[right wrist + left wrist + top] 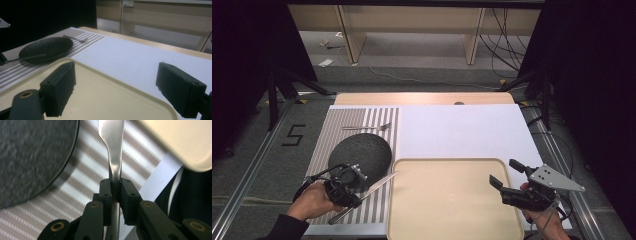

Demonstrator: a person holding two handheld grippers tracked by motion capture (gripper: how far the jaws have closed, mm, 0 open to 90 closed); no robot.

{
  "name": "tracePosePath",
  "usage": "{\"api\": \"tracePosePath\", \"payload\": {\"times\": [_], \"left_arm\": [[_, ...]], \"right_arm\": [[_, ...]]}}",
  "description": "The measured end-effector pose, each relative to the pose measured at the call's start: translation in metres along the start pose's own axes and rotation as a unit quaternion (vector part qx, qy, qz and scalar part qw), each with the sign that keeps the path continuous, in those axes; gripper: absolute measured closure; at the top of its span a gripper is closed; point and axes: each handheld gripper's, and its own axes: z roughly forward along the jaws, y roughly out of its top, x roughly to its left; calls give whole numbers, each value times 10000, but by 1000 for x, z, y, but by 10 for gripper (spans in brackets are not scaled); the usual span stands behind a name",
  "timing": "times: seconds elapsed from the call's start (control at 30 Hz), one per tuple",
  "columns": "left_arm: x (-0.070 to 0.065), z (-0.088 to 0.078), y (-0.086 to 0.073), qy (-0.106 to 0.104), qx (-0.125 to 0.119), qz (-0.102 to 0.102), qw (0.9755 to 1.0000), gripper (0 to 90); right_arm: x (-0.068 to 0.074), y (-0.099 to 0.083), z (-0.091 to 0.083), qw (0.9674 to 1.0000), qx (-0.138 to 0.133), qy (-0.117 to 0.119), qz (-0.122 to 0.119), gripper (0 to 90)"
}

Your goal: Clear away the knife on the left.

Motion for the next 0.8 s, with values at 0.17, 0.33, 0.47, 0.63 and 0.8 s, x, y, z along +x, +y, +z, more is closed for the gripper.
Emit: {"api": "tracePosePath", "payload": {"times": [0.17,0.33,0.47,0.63,0.8], "left_arm": [[-10,-4,13,-314,-295,99,9990,800],[-23,-5,27,-520,-418,211,9975,800],[-30,-6,38,-655,-571,241,9959,800],[-36,-5,49,-752,-715,265,9942,800],[-43,-1,59,-878,-756,283,9929,800]], "right_arm": [[0,0,0,10000,6,-2,1,171],[0,0,0,10000,1,-2,3,171],[0,0,0,10000,-4,3,3,171],[0,0,0,10000,-16,4,-9,172],[0,0,0,10000,-13,6,-19,172]]}}
